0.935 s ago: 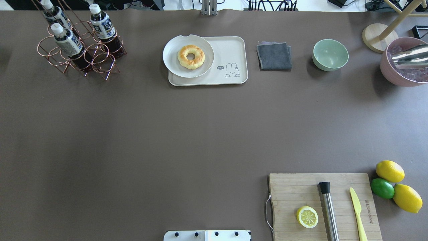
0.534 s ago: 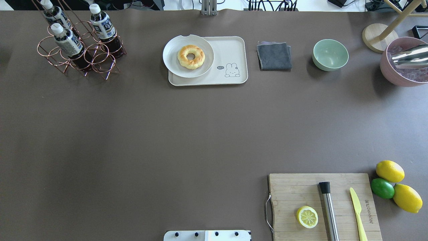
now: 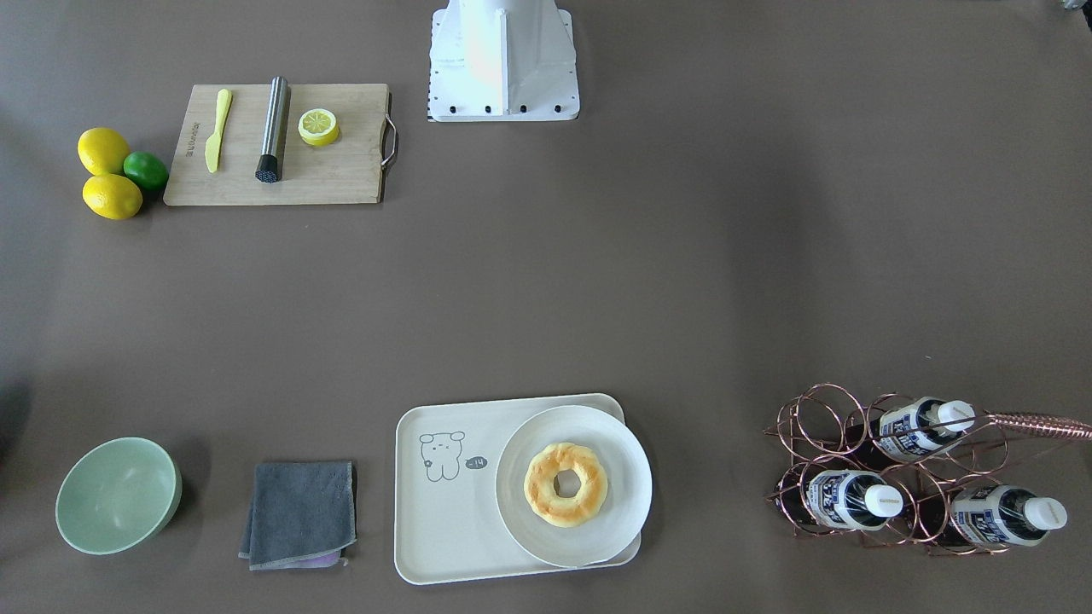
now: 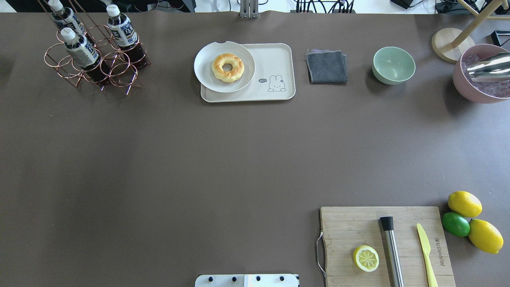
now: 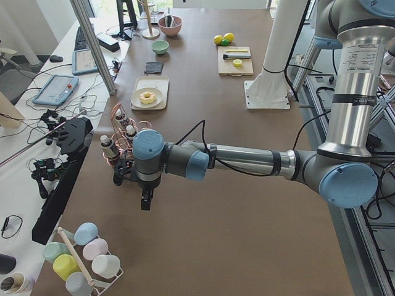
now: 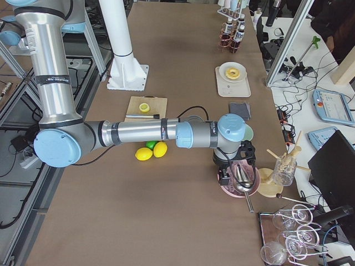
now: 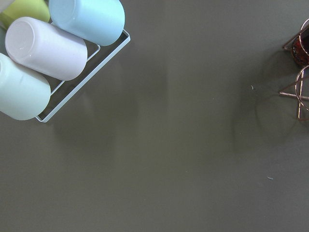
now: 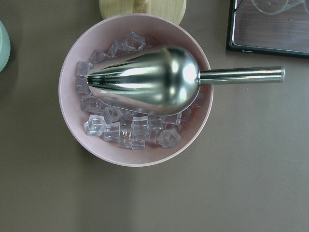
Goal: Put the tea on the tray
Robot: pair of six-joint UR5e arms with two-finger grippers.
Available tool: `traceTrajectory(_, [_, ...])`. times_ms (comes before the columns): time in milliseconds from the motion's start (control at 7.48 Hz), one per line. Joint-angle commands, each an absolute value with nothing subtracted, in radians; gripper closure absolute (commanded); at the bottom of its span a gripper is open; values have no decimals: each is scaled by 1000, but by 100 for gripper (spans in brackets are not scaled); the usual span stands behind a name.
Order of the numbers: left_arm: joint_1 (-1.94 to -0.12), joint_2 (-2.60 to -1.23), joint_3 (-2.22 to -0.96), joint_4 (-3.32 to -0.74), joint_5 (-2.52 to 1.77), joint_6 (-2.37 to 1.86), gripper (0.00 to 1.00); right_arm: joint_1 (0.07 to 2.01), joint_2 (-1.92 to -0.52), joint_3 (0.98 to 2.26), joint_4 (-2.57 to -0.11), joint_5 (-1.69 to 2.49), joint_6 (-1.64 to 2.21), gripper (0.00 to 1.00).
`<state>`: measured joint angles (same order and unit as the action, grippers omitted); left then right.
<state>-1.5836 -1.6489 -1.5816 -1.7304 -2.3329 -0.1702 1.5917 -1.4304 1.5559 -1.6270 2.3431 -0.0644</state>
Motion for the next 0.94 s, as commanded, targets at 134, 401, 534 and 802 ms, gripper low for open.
traceTrajectory(134, [-1580, -1651, -1586, -1729, -2333, -170, 1, 1594, -1433, 1555, -1628, 2344, -63, 0])
traceTrajectory(401, [-1580, -1649, -1591, -1730, -2335, -170, 1, 1595, -1434, 1555, -1628, 2344, -64, 0])
traceTrajectory(534, [-1578, -1652, -1594, -1732, -2338, -170, 1, 1595, -1434, 1555, -1628, 2344, -64, 0])
traceTrajectory(802, [-1522, -1654, -1650, -1735, -2336, -170, 1, 1595, -1442, 1555, -1628, 2342, -64, 0])
